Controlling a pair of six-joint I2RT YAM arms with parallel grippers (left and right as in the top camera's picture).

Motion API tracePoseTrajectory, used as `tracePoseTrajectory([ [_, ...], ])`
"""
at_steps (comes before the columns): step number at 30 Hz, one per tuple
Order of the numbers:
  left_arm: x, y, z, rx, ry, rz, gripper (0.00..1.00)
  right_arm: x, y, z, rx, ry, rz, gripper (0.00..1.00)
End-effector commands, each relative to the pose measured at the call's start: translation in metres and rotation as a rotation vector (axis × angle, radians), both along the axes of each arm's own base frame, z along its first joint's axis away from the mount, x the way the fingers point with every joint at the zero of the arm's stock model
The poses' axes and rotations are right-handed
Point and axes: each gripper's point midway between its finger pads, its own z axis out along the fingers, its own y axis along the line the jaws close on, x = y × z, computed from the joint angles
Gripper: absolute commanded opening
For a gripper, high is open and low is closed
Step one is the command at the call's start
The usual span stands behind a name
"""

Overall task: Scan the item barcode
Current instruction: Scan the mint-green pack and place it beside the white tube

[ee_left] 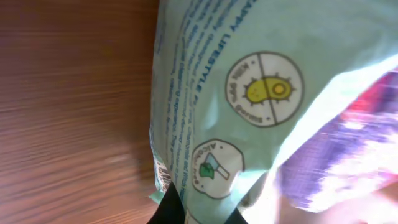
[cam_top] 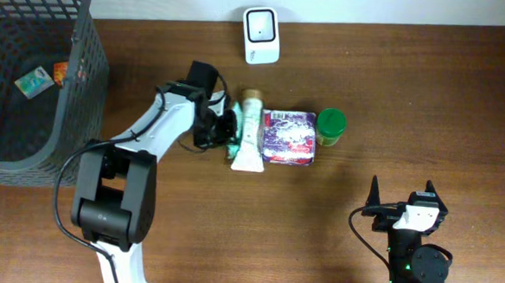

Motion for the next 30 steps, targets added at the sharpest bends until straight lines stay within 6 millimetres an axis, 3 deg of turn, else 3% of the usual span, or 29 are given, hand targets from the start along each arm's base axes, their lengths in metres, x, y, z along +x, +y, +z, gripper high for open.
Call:
tracePoseTrajectory([
  [1,0.001,-0.039,0.028,-0.250,-0.018,-0.063,0.14,0.000,-0.002,-0.004,0.001,0.008,-0.009,0.98],
  [2,0.004,-0.037,0.029,-0.248,-0.030,-0.059,0.23,0.000,-0.002,-0.004,0.001,0.007,-0.009,0.98],
  [4,0.014,-0.016,0.021,-0.176,-0.047,-0.011,0.50,0.000,-0.002,-0.004,0.001,0.007,-0.009,0.98],
  [7,0.025,0.014,0.016,-0.119,-0.060,0.042,0.67,0.000,-0.002,-0.004,0.001,0.007,-0.009,0.98],
  [10,0.032,0.029,0.023,-0.110,-0.084,0.032,0.71,0.000,-0.002,-0.004,0.001,0.008,-0.009,0.98],
  [12,0.043,0.036,0.042,-0.101,-0.114,0.026,0.70,0.000,-0.002,-0.004,0.001,0.008,-0.009,0.98],
  [15,0.060,0.045,0.087,-0.067,-0.191,-0.022,0.50,0.000,-0.002,-0.004,0.001,0.008,-0.009,0.98],
  [17,0.067,0.044,0.114,-0.067,-0.239,-0.047,0.49,0.000,-0.002,-0.004,0.001,0.008,-0.009,0.98],
  [19,0.076,0.043,0.162,-0.067,-0.330,-0.082,0.48,0.000,-0.002,-0.004,0.001,0.008,-0.009,0.98],
  [20,0.082,0.047,0.202,-0.051,-0.421,-0.104,0.51,0.000,-0.002,-0.004,0.001,0.007,-0.009,0.98],
  [21,0.087,0.059,0.226,-0.005,-0.476,-0.080,0.52,0.000,-0.002,-0.004,0.001,0.008,-0.009,0.98],
  [22,0.092,0.076,0.250,0.053,-0.535,-0.042,0.55,0.000,-0.002,-0.004,0.001,0.008,-0.009,0.98],
  [24,0.095,0.132,0.317,0.204,-0.695,0.093,0.69,0.000,-0.002,-0.004,0.001,0.007,-0.009,0.98],
  [26,0.088,0.189,0.375,0.320,-0.844,0.240,0.92,0.000,-0.002,-0.004,0.001,0.008,-0.009,0.98],
  [27,0.084,0.218,0.395,0.381,-0.892,0.316,0.99,0.000,-0.002,-0.004,0.001,0.007,-0.009,0.98],
  [28,0.077,0.254,0.409,0.429,-0.915,0.428,0.99,0.000,-0.002,-0.004,0.001,0.007,-0.009,0.99],
  [29,0.069,0.299,0.411,0.444,-0.882,0.607,0.99,0.000,-0.002,-0.004,0.001,0.007,-0.009,0.98],
  [30,0.065,0.322,0.405,0.426,-0.843,0.714,0.99,0.000,-0.002,-0.004,0.001,0.007,-0.009,0.98],
])
